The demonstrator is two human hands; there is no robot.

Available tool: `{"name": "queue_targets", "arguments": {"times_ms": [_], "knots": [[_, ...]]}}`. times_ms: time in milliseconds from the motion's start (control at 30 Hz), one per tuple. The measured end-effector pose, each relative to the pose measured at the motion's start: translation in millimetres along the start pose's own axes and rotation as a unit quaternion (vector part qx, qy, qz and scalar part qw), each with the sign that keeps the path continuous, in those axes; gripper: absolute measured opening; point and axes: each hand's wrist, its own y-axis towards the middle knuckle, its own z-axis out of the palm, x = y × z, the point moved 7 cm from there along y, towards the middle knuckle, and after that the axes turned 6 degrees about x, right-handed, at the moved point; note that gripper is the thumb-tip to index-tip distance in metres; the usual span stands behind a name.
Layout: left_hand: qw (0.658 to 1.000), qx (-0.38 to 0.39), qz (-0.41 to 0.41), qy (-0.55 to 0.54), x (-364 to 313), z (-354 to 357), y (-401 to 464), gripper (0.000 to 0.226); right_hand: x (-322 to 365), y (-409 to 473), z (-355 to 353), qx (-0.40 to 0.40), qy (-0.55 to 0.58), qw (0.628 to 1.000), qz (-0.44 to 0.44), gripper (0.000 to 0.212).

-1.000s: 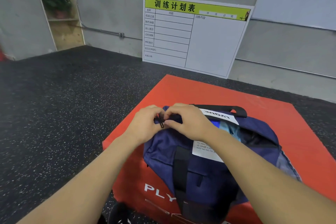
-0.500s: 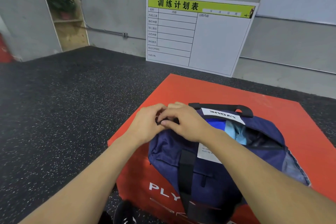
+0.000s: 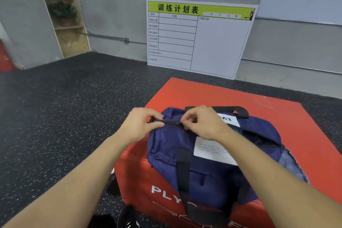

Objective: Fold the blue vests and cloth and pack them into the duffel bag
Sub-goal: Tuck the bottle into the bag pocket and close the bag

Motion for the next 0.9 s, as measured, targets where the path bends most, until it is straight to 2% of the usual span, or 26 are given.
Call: {"name": "queue_targets", "arguments": {"times_ms": [100,233,300,367,467,567,667,800,900], "knots": [[1.0,-0.012,-0.017,0.003,5,-7,-1,0.013,-34,-28,-33,-0.015,-0.035,0.997,0.06,0.013],[0.993,-0.009,0.024,0.114,-22,-2,8,0.017,-67,-66,-62,-0.043,-0.046,0.992,0.107,0.018],[0.984,0.0,0.068,0.163,-60,16,14,0.031,-66,-71,-60,-0.054,-0.039,0.992,0.103,0.015],[0.976,0.028,0.114,0.185,-102,46,19,0.036,-56,-72,-56,-0.063,-0.026,0.994,0.082,0.014],[0.961,0.048,0.139,0.234,-139,82,26,0.026,-48,-74,-59,-0.073,-0.035,0.994,0.071,0.014],[0.956,0.046,0.112,0.266,-139,82,31,0.01,-64,-87,-73,-0.066,-0.062,0.991,0.103,0.015],[0.948,0.04,0.093,0.302,-131,73,29,0.008,-101,-115,-99,-0.073,-0.092,0.98,0.163,0.012],[0.961,0.023,0.034,0.272,-111,57,21,0.009,-170,-162,-142,-0.1,-0.097,0.956,0.26,0.017],[0.968,0.028,0.026,0.248,-120,70,16,0.01,-192,-173,-144,-0.088,-0.085,0.956,0.266,0.021]]}}
